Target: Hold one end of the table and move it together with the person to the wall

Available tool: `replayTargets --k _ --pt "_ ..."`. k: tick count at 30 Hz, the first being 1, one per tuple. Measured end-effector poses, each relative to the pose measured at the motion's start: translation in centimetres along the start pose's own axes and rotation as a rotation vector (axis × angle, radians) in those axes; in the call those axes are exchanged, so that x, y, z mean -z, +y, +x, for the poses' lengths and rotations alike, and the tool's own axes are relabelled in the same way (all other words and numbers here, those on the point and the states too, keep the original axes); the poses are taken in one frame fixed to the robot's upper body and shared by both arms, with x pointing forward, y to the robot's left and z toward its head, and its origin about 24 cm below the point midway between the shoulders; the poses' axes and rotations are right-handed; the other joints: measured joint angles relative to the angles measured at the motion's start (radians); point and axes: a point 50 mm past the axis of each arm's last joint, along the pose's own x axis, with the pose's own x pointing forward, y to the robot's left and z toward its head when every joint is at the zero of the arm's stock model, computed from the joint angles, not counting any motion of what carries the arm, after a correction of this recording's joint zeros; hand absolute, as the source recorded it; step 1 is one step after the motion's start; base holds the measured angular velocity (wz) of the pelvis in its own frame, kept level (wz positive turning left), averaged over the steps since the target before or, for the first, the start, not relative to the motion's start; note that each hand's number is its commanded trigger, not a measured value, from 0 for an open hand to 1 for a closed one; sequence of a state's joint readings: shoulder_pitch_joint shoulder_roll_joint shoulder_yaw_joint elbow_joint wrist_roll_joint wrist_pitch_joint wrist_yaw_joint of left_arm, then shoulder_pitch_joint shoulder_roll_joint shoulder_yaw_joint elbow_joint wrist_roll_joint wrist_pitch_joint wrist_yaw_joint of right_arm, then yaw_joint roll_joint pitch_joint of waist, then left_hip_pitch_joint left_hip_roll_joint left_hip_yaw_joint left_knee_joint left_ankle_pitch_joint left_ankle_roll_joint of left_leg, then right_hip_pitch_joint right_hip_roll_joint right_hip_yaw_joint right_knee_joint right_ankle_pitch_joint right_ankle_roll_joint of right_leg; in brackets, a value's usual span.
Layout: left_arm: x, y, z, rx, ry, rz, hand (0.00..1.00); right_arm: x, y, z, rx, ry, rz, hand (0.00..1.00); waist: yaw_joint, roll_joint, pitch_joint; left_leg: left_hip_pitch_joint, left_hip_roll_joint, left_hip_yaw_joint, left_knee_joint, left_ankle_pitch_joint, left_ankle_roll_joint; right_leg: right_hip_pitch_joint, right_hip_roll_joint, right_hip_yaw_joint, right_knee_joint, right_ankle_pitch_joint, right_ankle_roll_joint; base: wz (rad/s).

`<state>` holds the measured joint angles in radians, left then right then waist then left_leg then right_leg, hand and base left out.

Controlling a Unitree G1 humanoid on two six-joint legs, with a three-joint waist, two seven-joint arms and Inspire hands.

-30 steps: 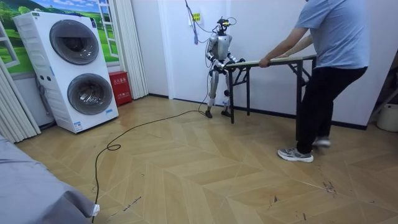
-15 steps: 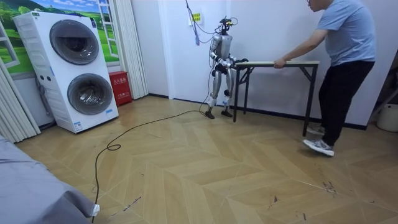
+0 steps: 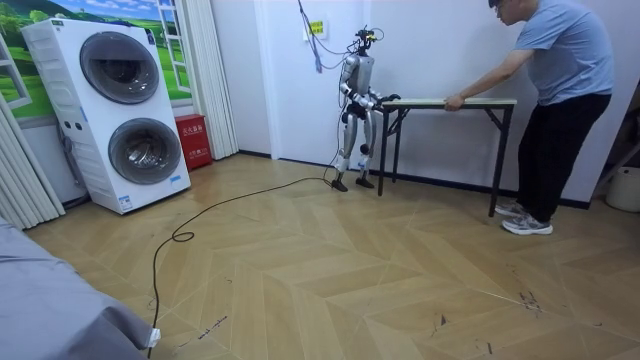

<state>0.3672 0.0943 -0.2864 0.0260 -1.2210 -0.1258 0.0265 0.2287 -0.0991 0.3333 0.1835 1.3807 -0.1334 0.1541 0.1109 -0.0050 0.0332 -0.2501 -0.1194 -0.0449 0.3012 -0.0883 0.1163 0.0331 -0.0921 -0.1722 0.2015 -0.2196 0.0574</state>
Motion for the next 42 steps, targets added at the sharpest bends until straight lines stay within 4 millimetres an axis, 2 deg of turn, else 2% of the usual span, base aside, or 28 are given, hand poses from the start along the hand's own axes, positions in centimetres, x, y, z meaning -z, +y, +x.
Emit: replayTargets --k 14,19,27,29,30,31,32,33,35,39,42 --pt "0.5 1.4 -0.6 -0.059 0.019 0.031 1.00 0.9 -1.7 -0.7 0.077 0.019 0.011 1.00 0.005 -0.007 0.0000 0.037 -0.013 -0.018 -0.032 0.000 0.004 0.027 -0.010 -0.013 0.001 0.005 0.000 0.04" --pt "1.2 2.7 -0.8 -0.098 0.051 0.059 1.00 1.2 -3.3 -1.0 0.121 0.037 0.001 1.00 0.003 -0.007 0.0005 0.070 -0.017 -0.020 -0.048 -0.002 0.007 0.052 -0.013 -0.020 -0.002 0.007 0.001 0.00" --pt "1.5 3.2 -0.8 -0.087 0.059 0.053 1.00 1.3 -3.7 -0.8 0.123 0.059 0.002 1.00 0.001 -0.007 0.0008 0.077 -0.017 -0.015 -0.047 -0.003 0.008 0.066 -0.013 -0.021 -0.015 0.009 0.002 -0.01" --pt "1.6 3.3 -0.7 -0.089 0.057 0.054 0.71 1.3 -3.8 -0.8 0.124 0.062 0.002 1.00 0.001 -0.007 0.0008 0.081 -0.018 -0.015 -0.049 -0.003 0.008 0.069 -0.013 -0.023 -0.014 0.009 0.002 0.00" --pt "1.6 3.4 -0.7 -0.090 0.053 0.054 0.71 1.4 -3.8 -0.7 0.121 0.065 0.003 0.87 0.001 -0.007 0.0009 0.083 -0.018 -0.016 -0.049 -0.003 0.008 0.070 -0.013 -0.023 -0.014 0.009 0.002 0.00" --pt "1.6 3.4 -0.7 -0.090 0.052 0.054 0.74 1.4 -3.9 -0.7 0.120 0.065 0.005 0.60 0.001 -0.007 0.0008 0.084 -0.018 -0.016 -0.050 -0.003 0.008 0.071 -0.013 -0.023 -0.014 0.009 0.002 0.00" --pt "1.7 3.5 -0.7 -0.091 0.052 0.057 0.67 1.4 -4.0 -0.7 0.117 0.065 0.007 0.08 0.001 -0.008 0.0004 0.086 -0.017 -0.016 -0.051 -0.003 0.008 0.072 -0.013 -0.023 -0.013 0.009 0.002 0.00" --pt "1.7 3.6 -0.7 -0.088 0.052 0.065 0.49 1.4 -4.0 -0.8 0.116 0.064 0.008 0.00 0.001 -0.008 0.0004 0.086 -0.017 -0.016 -0.051 -0.003 0.008 0.072 -0.013 -0.023 -0.013 0.009 0.002 0.00" --pt "1.6 3.8 -0.7 -0.085 0.059 0.106 0.00 1.4 -4.2 -0.8 0.109 0.070 0.009 0.00 0.001 -0.008 0.0003 0.087 -0.017 -0.016 -0.051 -0.003 0.008 0.072 -0.013 -0.022 -0.013 0.009 0.002 0.00" --pt "1.0 4.5 -0.5 -0.065 0.097 0.306 0.00 1.1 -4.6 -1.1 0.075 0.098 -0.059 0.00 -0.003 -0.010 -0.0007 0.088 -0.016 -0.016 -0.051 -0.003 0.008 0.073 -0.013 -0.023 -0.014 0.009 0.002 -0.02" --pt "0.9 4.6 -0.1 -0.050 0.110 0.367 0.00 1.0 -5.0 -1.6 0.075 0.125 -0.126 0.00 -0.010 -0.011 -0.0021 0.089 -0.016 -0.015 -0.050 -0.003 0.008 0.074 -0.013 -0.023 -0.015 0.009 0.002 -0.05"
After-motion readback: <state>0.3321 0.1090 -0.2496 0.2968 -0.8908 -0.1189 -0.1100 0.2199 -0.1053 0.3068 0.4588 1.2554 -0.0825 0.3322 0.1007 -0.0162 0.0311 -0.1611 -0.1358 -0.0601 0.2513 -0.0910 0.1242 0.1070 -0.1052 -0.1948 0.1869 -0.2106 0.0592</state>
